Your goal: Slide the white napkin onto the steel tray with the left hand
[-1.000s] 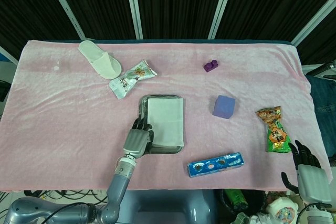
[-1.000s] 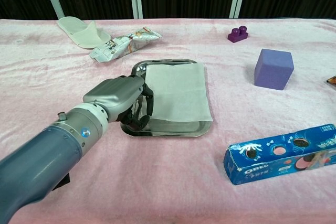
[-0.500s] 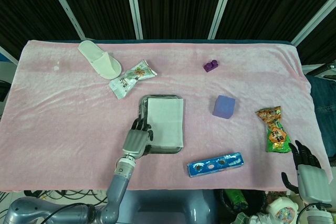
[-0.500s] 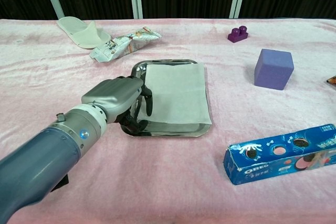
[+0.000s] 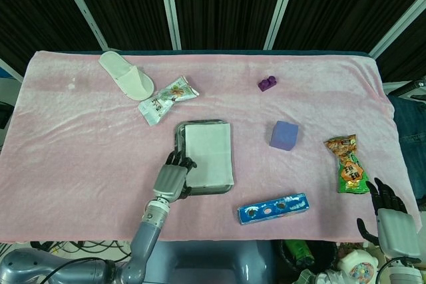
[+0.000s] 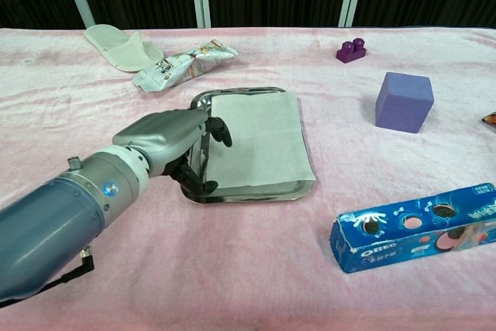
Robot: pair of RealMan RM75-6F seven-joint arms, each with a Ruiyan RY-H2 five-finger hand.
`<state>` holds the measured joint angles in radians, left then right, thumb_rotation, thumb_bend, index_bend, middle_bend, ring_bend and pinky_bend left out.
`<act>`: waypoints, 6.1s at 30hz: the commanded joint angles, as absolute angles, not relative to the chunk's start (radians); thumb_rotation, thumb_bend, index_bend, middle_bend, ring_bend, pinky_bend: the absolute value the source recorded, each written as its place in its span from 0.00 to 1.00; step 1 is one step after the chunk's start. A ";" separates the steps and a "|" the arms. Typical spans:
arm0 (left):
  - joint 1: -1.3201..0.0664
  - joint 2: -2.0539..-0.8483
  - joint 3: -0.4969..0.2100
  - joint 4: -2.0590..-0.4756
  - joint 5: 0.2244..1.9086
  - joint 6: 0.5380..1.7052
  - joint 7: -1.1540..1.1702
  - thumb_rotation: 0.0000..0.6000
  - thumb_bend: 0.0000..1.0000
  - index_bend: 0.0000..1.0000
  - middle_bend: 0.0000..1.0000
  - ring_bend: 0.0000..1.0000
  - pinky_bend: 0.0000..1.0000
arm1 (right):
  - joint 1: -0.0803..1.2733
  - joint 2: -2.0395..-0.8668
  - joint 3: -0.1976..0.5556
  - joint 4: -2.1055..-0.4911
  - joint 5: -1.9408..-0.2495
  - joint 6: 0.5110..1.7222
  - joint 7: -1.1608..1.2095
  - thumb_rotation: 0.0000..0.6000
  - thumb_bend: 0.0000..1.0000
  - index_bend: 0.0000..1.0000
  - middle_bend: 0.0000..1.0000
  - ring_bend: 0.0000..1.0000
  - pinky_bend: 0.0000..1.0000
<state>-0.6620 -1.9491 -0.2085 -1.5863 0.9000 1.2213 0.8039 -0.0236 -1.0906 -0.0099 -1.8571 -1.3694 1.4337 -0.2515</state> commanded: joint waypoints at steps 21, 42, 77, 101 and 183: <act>-0.814 -1.796 -0.269 -1.330 1.161 0.902 0.397 1.00 0.33 0.26 0.20 0.01 0.10 | -0.023 -1.091 -0.008 -1.861 -1.355 1.429 -0.259 1.00 0.31 0.00 0.00 0.04 0.15; -0.933 -1.868 -0.248 -1.104 1.191 0.745 0.216 1.00 0.34 0.25 0.25 0.07 0.21 | -0.021 -1.087 -0.007 -1.866 -1.348 1.425 -0.254 1.00 0.31 0.00 0.00 0.04 0.15; -0.958 -1.934 -0.207 -1.010 1.239 0.760 0.148 1.00 0.34 0.25 0.25 0.07 0.21 | -0.023 -1.084 -0.007 -1.868 -1.347 1.429 -0.249 1.00 0.31 0.00 0.00 0.04 0.15; -0.947 -1.948 -0.223 -1.042 1.119 0.754 0.285 1.00 0.34 0.26 0.24 0.07 0.25 | -0.023 -1.083 -0.008 -1.869 -1.348 1.430 -0.248 1.00 0.31 0.00 0.00 0.04 0.15; -0.953 -1.885 -0.183 -1.118 1.085 0.774 0.378 1.00 0.34 0.26 0.25 0.07 0.17 | -0.023 -1.087 -0.007 -1.869 -1.349 1.432 -0.252 1.00 0.31 0.00 0.00 0.04 0.15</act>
<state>-0.9527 -1.8842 -0.1828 -1.1185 1.0862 0.7729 0.3766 -0.0230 -1.0870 -0.0072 -1.8687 -1.3489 1.4318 -0.2524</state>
